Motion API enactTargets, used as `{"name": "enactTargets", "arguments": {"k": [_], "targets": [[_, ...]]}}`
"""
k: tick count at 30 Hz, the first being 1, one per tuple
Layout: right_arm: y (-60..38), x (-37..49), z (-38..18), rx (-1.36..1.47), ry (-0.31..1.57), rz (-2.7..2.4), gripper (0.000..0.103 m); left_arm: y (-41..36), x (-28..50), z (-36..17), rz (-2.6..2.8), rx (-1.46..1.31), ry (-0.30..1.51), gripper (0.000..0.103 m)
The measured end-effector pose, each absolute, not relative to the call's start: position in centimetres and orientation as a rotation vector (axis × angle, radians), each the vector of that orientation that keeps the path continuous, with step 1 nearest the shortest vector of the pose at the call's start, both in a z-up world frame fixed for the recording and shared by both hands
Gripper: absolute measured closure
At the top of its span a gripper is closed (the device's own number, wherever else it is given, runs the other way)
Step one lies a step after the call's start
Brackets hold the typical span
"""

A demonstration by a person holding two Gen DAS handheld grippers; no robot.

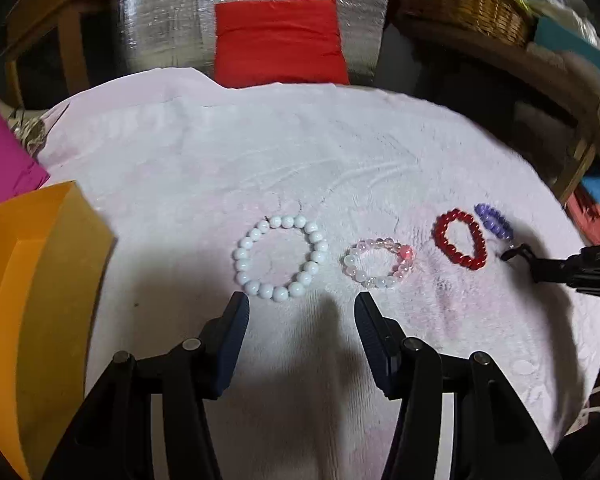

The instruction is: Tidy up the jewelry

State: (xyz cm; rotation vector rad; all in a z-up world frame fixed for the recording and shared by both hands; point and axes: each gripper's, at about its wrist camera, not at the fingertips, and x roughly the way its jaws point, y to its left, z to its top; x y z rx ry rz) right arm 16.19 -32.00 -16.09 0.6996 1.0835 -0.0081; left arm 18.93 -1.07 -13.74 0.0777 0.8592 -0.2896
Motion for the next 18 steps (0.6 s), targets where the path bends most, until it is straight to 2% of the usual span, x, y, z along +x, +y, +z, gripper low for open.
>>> {"name": "enactTargets", "arguments": {"k": [6,8,10,13,18], "targets": [[-32.4,16.1,-16.4,0.717,1.084,-0.004,0.096,-1.5,20.4,-14.7,-0.294,0.094,0.888,0.047],[-32.4,16.1,-16.3,0.715,1.084,-0.005,0.096,-1.4,20.4,-14.9,-0.300,0.093,0.896,0.050],[-32.5,16.1,-16.3,0.727,1.087,-0.003,0.096,-1.4,20.4,-15.1,-0.317,0.093,0.901,0.071],[-33.7,15.8,-16.4,0.808,1.099,0.008,0.095,-1.7,20.2,-15.0,-0.344,0.099,0.898,0.094],[-36.5,14.8,-16.4,0.899,1.073,-0.012,0.093,-1.3,19.5,-14.5,-0.387,0.062,0.907,0.098]]}}
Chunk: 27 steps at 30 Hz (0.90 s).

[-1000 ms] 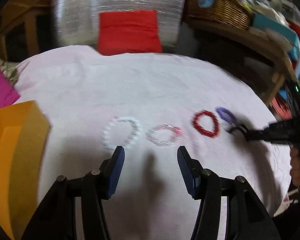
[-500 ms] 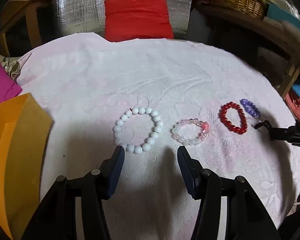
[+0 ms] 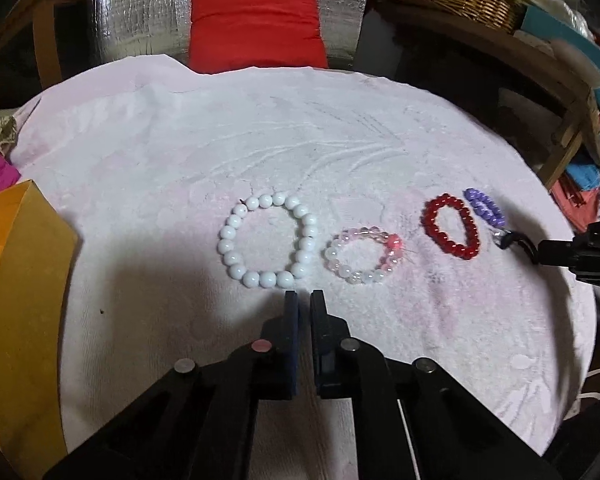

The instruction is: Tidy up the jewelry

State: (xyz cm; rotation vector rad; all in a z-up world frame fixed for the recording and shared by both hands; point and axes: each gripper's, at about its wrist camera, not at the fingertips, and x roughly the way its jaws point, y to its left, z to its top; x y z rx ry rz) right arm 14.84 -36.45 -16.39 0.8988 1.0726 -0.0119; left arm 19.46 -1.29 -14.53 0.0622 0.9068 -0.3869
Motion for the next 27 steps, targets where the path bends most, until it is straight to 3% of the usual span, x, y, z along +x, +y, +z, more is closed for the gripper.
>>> {"name": "enactTargets", "arguments": {"k": [9,11,13,14,18,20,22,24,27], "targets": [[-36.1,14.5,-15.8,0.871,1.063,0.008,0.092,0.6,17.5,-13.0,-0.395,0.023,0.892,0.099],[-35.6,14.7,-15.4,0.848,1.051,0.008,0.084,1.5,17.4,-12.8,-0.370,-0.009,0.895,0.099],[-34.9,14.7,-14.9,0.825,1.035,0.009,0.058,2.0,17.2,-12.9,-0.322,-0.007,0.900,0.099],[-34.6,14.8,-14.7,0.815,1.028,0.010,0.054,1.8,17.2,-13.1,-0.310,-0.002,0.906,0.099],[-33.6,15.2,-14.4,0.788,1.015,0.010,0.053,-1.5,15.6,-12.7,-0.325,0.053,0.868,0.097],[-33.5,15.2,-14.3,0.780,1.002,-0.002,0.053,-4.5,14.2,-12.2,-0.384,0.124,0.825,0.087],[-33.4,15.2,-14.1,0.765,0.990,-0.020,0.053,-7.7,12.0,-11.8,-0.457,0.197,0.774,0.059],[-33.3,15.2,-14.3,0.756,0.986,-0.031,0.053,-9.8,10.2,-11.8,-0.515,0.254,0.739,0.052],[-33.0,15.3,-14.5,0.739,0.992,-0.027,0.053,-10.9,9.5,-12.0,-0.533,0.300,0.739,0.052]]}}
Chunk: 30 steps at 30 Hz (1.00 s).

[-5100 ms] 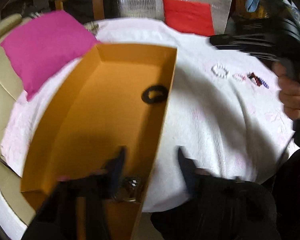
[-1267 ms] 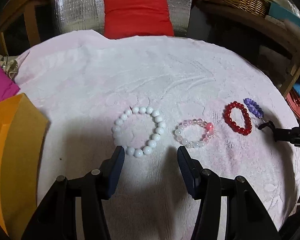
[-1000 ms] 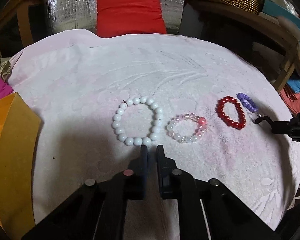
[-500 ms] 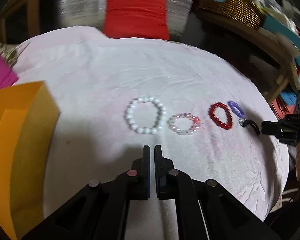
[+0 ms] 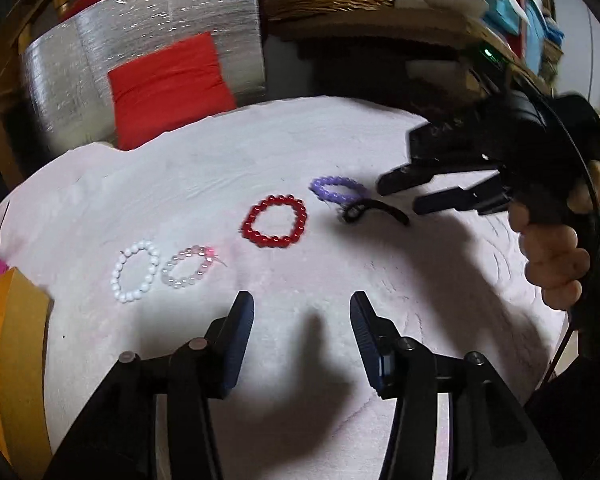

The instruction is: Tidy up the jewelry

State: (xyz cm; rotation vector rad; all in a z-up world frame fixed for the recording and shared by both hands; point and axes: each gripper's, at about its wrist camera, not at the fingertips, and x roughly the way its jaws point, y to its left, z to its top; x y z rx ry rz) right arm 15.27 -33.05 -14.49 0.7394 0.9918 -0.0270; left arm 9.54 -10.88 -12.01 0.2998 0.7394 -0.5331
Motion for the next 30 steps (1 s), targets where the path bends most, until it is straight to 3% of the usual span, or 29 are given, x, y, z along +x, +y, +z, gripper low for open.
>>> {"name": "enactTargets", "arguments": {"k": [10,30], "targets": [[-30.8,15.6,-14.7,0.631,0.987,-0.048,0.053,-5.1,13.6,-11.0,-0.312,0.143,0.793,0.052],[-30.5,12.7,-11.8,0.589,0.918,-0.162,0.053,-5.3,12.3,-10.3,-0.366,0.199,0.773,0.048]]}}
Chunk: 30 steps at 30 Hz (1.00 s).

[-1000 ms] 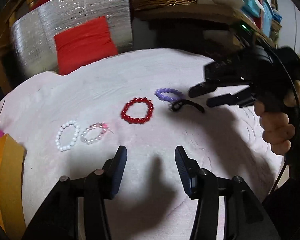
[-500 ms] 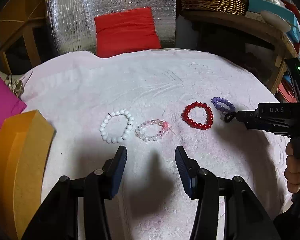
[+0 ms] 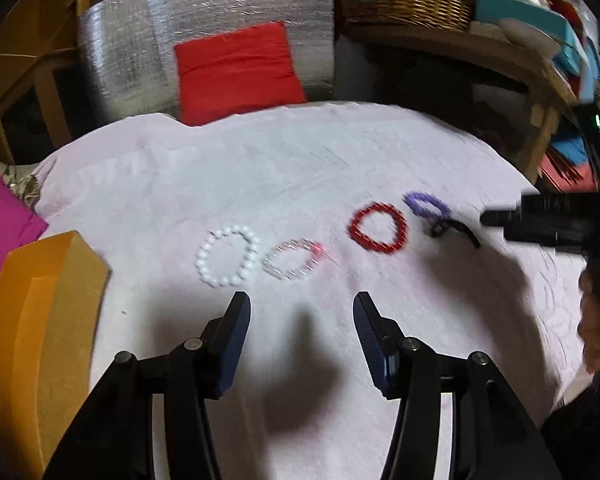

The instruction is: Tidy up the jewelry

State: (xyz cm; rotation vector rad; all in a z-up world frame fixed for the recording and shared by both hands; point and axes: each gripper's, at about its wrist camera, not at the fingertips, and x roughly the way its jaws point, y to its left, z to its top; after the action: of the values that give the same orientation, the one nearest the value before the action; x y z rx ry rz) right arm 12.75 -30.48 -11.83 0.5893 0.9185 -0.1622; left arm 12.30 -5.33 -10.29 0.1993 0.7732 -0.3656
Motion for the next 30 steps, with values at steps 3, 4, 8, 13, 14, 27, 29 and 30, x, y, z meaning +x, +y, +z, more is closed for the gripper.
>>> {"name": "enactTargets", "arguments": {"k": [3,4,8,13,14,27,29,30], "targets": [[-30.8,11.6,-10.5,0.577,0.908,-0.184,0.053,-6.0,11.6,-10.5,-0.423,0.194,0.796,0.047],[-31.0,11.2,-10.1,0.575,0.900,-0.189,0.053,-6.3,11.4,-10.7,-0.434,0.208,0.796,0.047],[-31.9,9.4,-9.7,0.598,0.873,-0.199,0.053,-6.6,11.1,-11.4,-0.471,0.227,0.821,0.043],[-33.9,7.6,-10.9,0.707,0.846,-0.218,0.053,-4.1,12.9,-11.2,-0.450,0.132,0.865,0.043],[-34.4,7.3,-11.3,0.748,0.838,-0.219,0.053,-3.4,13.3,-11.1,-0.432,0.108,0.869,0.043],[-30.8,12.3,-11.5,0.611,0.877,-0.035,0.053,4.6,18.1,-12.7,-0.138,-0.091,0.958,0.043],[-29.9,13.2,-11.7,0.554,0.893,-0.029,0.053,4.7,18.2,-12.9,-0.119,-0.085,0.957,0.043],[-29.5,13.7,-11.9,0.527,0.906,-0.021,0.053,4.8,18.3,-13.0,-0.109,-0.081,0.956,0.043]]}}
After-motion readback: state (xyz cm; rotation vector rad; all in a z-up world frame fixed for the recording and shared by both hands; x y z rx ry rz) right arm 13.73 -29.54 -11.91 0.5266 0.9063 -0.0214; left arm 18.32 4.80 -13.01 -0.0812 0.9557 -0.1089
